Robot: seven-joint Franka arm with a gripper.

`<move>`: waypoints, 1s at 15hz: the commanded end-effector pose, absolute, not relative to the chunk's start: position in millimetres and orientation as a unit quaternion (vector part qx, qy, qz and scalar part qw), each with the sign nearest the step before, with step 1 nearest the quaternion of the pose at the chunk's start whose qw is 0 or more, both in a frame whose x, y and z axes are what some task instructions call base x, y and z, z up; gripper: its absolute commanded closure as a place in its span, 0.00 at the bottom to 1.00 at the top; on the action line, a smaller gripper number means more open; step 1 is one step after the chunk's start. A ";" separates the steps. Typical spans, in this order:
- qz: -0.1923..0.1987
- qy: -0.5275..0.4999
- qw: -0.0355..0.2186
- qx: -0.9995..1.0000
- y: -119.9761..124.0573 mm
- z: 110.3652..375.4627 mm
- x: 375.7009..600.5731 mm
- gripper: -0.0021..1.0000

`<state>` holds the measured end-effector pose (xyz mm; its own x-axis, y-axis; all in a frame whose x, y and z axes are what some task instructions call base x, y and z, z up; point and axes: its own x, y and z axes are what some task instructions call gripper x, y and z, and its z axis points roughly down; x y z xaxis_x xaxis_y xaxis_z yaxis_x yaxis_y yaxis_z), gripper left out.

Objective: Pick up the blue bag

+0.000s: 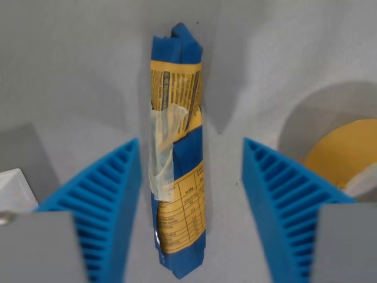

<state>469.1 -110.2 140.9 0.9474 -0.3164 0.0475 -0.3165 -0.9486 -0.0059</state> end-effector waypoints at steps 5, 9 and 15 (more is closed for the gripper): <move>0.058 -0.167 -0.004 0.984 -109.3 142.7 467.0 1.00; 0.058 -0.167 -0.004 0.984 -109.3 142.7 467.0 1.00; 0.042 -0.167 -0.004 0.985 -109.2 172.6 463.6 1.00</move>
<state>473.6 -110.8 154.2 0.9461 -0.3171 0.0667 -0.3171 -0.9483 -0.0097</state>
